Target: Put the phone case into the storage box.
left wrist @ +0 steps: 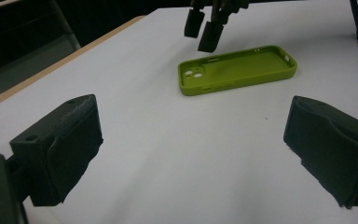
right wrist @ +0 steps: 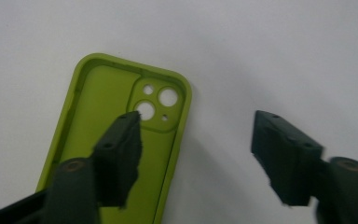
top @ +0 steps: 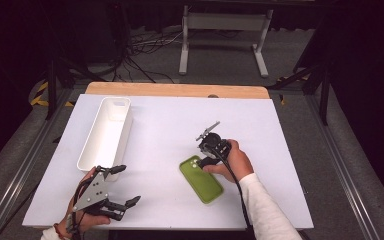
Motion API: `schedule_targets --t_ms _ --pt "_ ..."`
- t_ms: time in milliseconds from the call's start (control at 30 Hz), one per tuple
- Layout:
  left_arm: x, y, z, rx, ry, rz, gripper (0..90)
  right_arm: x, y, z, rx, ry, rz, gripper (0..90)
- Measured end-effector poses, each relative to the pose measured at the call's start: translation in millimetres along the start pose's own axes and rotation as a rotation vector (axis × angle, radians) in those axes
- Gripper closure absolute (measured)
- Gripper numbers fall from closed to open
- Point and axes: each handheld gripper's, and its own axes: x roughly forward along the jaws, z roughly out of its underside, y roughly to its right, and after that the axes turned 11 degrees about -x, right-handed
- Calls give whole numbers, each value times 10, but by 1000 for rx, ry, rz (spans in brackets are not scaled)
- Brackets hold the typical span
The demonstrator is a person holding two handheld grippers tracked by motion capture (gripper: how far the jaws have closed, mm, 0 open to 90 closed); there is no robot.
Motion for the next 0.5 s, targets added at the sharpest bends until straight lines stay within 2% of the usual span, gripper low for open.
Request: schedule_targets --t_ms 100,200,233,267,333,367,500 --pt "2 -3 0 -13 2 -2 47 63 36 -41 11 -26 -15 435" --pt "0 12 0 4 -1 2 48 133 73 -93 25 -34 -57 543" --pt "2 11 1 4 -1 4 48 169 96 -100 41 -14 -102 591" --pt "6 6 1 3 2 4 48 186 107 -102 49 -15 -120 629" --pt "25 -10 8 -9 -9 12 49 237 119 -107 43 -51 -108 684" --pt "33 -5 11 -5 -11 12 49 257 126 -107 34 -65 -129 719" --pt "44 23 8 1 -17 19 50 278 114 -142 32 -59 -122 763"
